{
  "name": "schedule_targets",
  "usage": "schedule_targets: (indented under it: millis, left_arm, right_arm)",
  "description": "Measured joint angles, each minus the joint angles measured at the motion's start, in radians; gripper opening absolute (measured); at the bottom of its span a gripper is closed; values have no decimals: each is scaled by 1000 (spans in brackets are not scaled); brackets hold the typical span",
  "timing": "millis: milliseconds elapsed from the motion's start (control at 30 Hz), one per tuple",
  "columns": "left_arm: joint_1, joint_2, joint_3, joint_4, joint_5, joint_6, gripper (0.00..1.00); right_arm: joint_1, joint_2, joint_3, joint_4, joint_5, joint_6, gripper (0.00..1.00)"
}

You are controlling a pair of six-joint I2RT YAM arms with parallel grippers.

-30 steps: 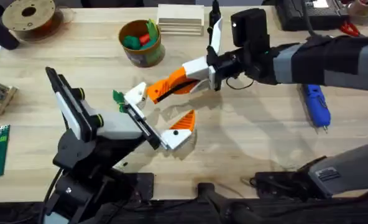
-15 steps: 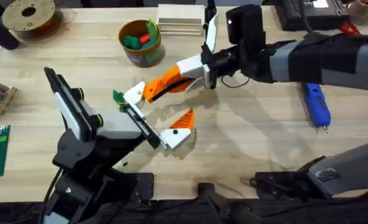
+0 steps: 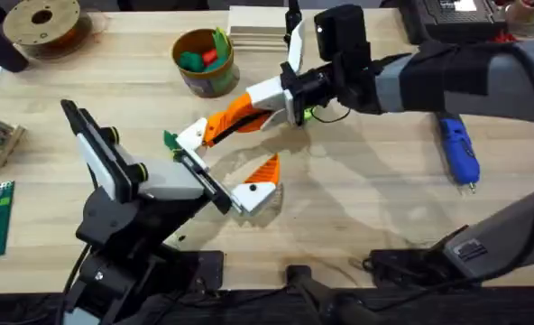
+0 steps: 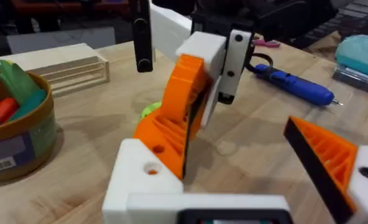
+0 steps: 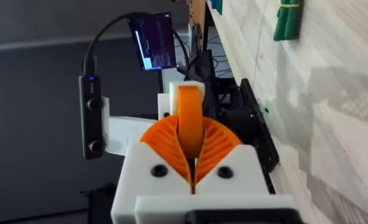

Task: Pick up the gripper from the table and insert it into the empty holder that is missing its gripper. Then pick up a screw, insert it into the mounting hole, and use the screwdriver to tighten it. Finally, clean up the table by picking up the vegetable and placing it into the bucket.

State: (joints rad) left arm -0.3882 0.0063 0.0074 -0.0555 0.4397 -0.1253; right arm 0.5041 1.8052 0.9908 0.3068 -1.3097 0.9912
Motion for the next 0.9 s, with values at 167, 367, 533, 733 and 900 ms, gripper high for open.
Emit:
schedule_targets:
  millis: [167,367,533,733,900]
  left_arm:
    - [2,0,0,-1,-18,-6,987]
    - [5,0,0,-1,-23,-14,987]
    - [6,0,0,-1,-30,-14,987]
    - [8,0,0,-2,-44,-15,987]
    - [8,0,0,-2,-48,-22,987]
  right_arm:
    - [23,41,35,3,-8,4,18]
    - [60,86,80,8,-25,11,18]
    - [63,106,99,13,-33,12,17]
    - [68,121,108,34,-34,12,15]
    - [70,123,112,34,-23,19,15]
